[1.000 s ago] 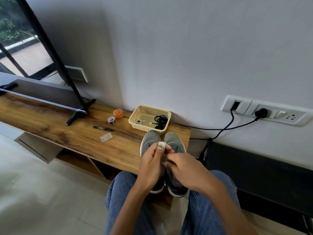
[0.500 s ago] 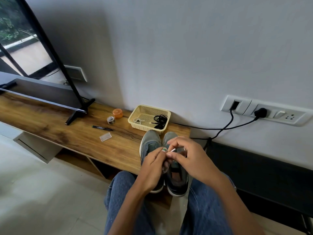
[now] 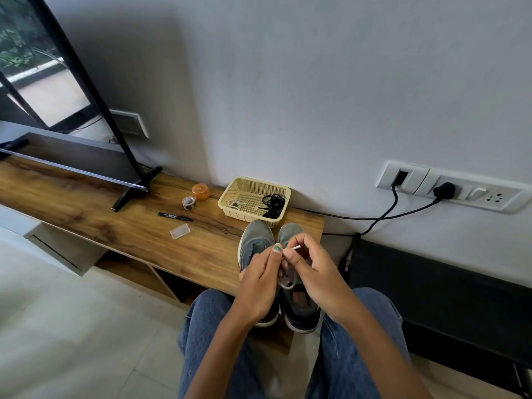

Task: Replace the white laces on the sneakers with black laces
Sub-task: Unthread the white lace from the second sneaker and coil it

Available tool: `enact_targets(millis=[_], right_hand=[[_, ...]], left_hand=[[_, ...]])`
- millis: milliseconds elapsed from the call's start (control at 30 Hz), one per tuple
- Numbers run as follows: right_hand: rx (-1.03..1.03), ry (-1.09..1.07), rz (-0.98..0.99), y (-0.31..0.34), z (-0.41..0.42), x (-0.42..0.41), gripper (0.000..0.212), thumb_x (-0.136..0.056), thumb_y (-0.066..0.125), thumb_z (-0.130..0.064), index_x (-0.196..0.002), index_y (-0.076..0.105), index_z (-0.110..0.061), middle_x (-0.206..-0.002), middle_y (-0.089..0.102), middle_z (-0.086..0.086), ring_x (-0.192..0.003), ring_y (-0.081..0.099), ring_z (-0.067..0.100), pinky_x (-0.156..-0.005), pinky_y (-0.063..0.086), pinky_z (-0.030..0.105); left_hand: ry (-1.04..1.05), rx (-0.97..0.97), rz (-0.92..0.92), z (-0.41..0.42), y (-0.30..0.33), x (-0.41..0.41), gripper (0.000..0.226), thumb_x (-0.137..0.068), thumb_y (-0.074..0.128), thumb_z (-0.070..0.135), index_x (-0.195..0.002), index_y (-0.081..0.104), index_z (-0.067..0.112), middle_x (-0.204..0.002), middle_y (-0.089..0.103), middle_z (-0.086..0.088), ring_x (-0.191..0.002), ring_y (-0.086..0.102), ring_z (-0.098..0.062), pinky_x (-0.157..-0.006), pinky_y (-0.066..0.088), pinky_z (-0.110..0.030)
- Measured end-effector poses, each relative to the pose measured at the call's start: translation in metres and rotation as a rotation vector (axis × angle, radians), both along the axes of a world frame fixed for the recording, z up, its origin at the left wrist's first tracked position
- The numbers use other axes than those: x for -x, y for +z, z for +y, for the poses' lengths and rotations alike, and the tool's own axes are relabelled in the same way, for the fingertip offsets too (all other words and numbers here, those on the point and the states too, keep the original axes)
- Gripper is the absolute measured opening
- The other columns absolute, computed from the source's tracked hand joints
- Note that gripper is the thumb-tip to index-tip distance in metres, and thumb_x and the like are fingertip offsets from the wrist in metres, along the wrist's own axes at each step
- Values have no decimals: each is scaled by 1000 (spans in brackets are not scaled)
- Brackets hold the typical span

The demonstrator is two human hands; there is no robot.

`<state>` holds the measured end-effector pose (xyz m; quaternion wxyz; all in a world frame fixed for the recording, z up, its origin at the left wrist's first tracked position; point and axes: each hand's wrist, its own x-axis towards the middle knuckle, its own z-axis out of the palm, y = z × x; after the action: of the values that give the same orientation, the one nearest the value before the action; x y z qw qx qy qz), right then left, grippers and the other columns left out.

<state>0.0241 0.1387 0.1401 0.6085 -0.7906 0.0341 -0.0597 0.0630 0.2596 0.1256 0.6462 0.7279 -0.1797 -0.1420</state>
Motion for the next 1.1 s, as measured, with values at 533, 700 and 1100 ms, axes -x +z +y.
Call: enact_targets(millis=[533, 700, 1100], right_hand=[[-362, -394, 135, -10, -3, -6, 14, -92, 61, -21, -95, 60, -7, -63, 65, -6, -64, 62, 8, -66, 51, 25], [-458, -367, 314, -4, -8, -6, 11, -90, 64, -16, -81, 63, -8, -81, 67, 6, -69, 62, 13, -59, 47, 23], [-451, -150, 457, 5, -6, -2, 5, -91, 61, -14, -89, 66, -13, -72, 65, 1, -62, 58, 6, -55, 37, 18]], left_hand=[[-180, -392, -312, 3, -25, -8, 24, -95, 28, 50, -81, 41, 36, -83, 50, -1, -76, 41, -9, -64, 29, -18], [-76, -356, -375, 1, -24, -5, 20, -101, 36, 38, -88, 48, 29, -82, 52, 6, -74, 46, -8, -64, 34, -19], [209, -446, -494, 0, -21, 2, 11, -99, 49, 19, -99, 59, 14, -89, 55, 1, -79, 48, -14, -62, 36, -19]])
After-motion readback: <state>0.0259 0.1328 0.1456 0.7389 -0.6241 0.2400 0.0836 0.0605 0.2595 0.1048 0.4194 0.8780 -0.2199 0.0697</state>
